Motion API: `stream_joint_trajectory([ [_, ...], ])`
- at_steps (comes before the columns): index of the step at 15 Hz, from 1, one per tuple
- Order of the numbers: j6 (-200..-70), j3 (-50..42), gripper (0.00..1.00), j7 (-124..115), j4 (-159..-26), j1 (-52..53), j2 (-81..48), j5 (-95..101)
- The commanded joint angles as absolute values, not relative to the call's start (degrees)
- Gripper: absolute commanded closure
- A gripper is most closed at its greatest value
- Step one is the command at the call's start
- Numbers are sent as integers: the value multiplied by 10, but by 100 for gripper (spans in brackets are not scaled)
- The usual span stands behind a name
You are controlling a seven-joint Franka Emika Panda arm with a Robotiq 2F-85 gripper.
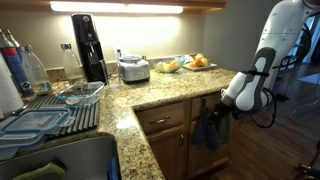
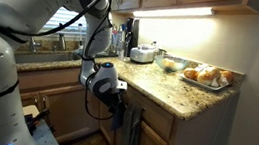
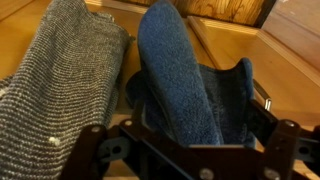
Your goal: Take the oven mitts off the hanger and put them on the counter
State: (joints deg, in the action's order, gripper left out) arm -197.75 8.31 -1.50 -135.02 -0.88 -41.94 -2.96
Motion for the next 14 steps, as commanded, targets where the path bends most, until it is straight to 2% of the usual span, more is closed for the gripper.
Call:
stream_joint_trajectory([
  [1,-1986,107,0,-28,-1333,-43,-437,1],
  [2,-1986,110,2,-27,-1327,-48,-441,4],
  [3,-1986,114,10,-27,-1322,-53,-444,9],
  [4,-1986,117,26,-25,-1317,-57,-447,14],
  [5,-1987,118,31,-24,-1313,-60,-450,17],
  [8,-1987,124,53,-24,-1306,-71,-456,26],
  [14,-1987,139,90,-23,-1321,-94,-447,43],
])
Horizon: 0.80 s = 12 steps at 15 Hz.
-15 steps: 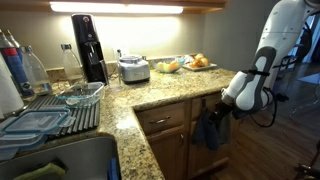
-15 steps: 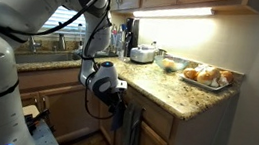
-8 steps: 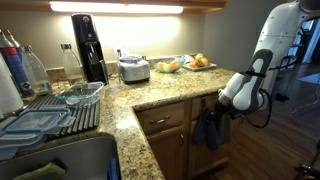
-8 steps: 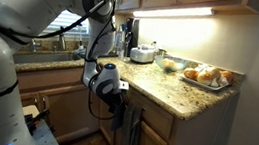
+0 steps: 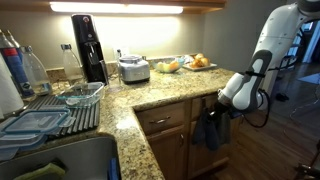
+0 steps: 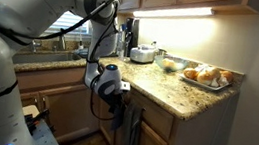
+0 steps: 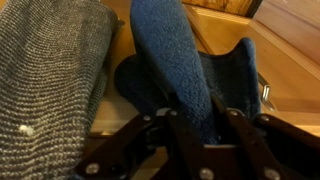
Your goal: Take the oven mitts off the hanger and put them on the counter
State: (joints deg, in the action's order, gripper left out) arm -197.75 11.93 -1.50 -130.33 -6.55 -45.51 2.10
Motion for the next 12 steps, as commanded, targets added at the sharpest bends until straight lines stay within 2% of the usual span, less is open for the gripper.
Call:
stream_joint_trajectory([
  [1,-1987,139,92,-23,-1326,-94,-440,44],
  [3,-1987,145,95,-23,-1335,-100,-430,51],
  [5,-1987,143,92,-22,-1348,-96,-415,50],
  [12,-1984,132,92,-20,-1413,-82,-352,48],
])
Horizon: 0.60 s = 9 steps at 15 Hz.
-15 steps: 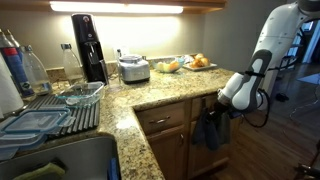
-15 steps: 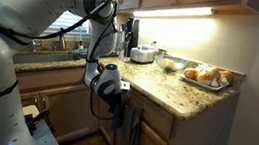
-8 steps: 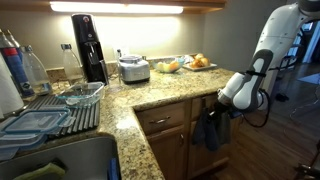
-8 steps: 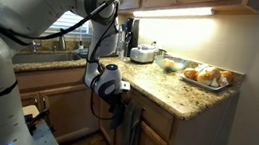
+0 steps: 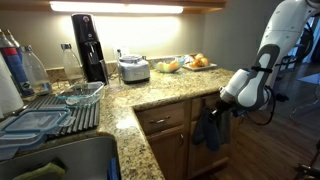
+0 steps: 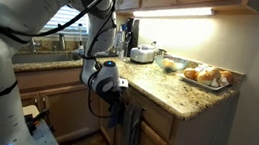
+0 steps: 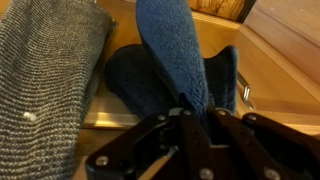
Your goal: Take the oven mitts off the hanger and put them on the counter
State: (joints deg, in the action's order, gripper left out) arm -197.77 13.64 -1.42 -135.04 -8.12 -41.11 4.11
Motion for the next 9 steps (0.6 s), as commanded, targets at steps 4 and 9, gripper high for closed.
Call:
stream_joint_trajectory([
  [4,-1975,138,92,-22,-1455,-89,-307,53],
  [9,-1936,185,92,-34,-1496,-141,-239,88],
])
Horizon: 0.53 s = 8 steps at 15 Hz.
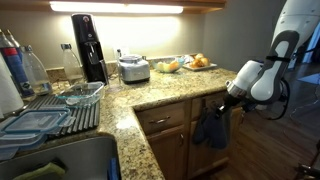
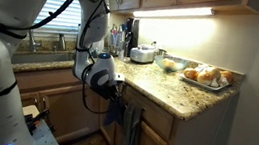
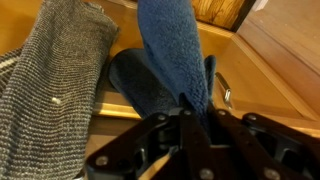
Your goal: Take the oven mitts off the hanger and put them on the counter
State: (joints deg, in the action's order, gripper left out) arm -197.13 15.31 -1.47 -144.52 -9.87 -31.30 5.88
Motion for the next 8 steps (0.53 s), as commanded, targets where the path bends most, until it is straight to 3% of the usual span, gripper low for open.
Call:
stream_joint_trajectory([
  [1,-1928,193,92,-36,-1502,-149,-224,93],
  [8,-1841,292,92,-32,-1515,-236,-117,88],
])
